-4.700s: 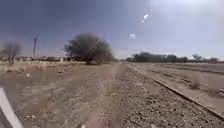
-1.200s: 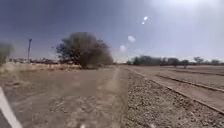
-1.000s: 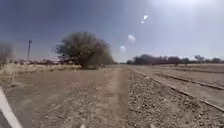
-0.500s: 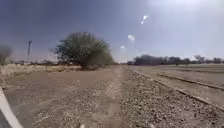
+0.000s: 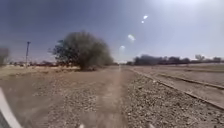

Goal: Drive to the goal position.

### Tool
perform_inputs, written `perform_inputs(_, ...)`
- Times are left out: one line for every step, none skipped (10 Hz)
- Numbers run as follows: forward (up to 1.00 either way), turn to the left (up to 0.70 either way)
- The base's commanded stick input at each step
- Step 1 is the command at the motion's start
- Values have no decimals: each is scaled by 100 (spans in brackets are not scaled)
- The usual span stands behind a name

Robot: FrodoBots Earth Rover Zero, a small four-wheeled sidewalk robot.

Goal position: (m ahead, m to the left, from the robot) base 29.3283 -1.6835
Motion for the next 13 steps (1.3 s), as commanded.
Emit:
perform_inputs(70,0)
perform_inputs(70,0)
perform_inputs(70,0)
perform_inputs(70,0)
perform_inputs(70,0)
perform_inputs(70,0)
perform_inputs(70,0)
perform_inputs(70,0)
perform_inputs(70,0)
perform_inputs(70,0)
perform_inputs(70,0)
perform_inputs(70,0)
perform_inputs(70,0)
